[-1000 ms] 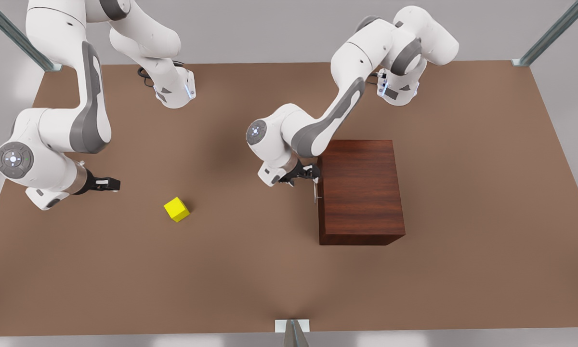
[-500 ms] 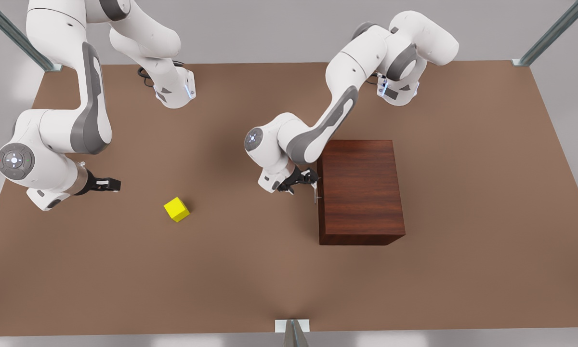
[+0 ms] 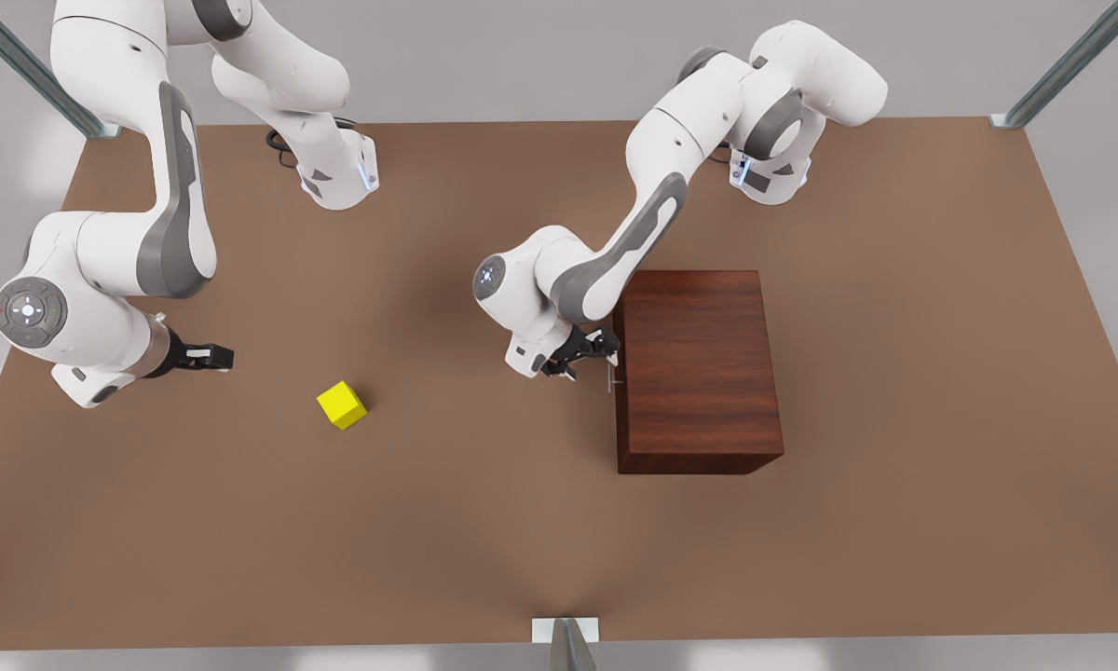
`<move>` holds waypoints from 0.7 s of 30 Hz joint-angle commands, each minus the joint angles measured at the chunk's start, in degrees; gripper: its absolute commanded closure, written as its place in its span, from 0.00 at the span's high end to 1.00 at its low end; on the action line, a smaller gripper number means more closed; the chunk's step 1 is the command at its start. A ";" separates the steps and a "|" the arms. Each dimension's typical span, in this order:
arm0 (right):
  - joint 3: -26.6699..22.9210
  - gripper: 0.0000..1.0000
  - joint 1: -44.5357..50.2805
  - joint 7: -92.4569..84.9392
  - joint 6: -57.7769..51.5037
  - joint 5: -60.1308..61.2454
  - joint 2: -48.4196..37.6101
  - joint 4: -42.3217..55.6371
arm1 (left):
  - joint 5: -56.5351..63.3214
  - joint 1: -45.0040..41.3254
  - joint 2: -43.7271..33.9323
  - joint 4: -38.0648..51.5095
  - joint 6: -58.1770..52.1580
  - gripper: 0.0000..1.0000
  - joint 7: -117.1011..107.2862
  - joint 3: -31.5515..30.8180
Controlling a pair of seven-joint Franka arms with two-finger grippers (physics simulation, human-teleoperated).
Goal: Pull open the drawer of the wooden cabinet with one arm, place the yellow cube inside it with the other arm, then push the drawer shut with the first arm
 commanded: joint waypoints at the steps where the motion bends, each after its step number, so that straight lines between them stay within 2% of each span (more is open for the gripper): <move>1: 0.01 1.00 0.00 -0.05 -0.01 0.04 -0.05 0.03 | -0.21 0.00 0.01 0.03 0.04 1.00 -3.87 -0.12; 8: 0.01 1.00 0.00 -0.05 -0.01 0.04 -0.05 0.03 | -4.16 0.26 0.19 0.11 2.86 1.00 -4.22 -0.21; 21: 0.01 1.00 0.00 -0.05 -0.01 -0.05 -0.05 0.03 | -4.34 -0.09 1.42 1.08 6.02 1.00 -6.42 -0.82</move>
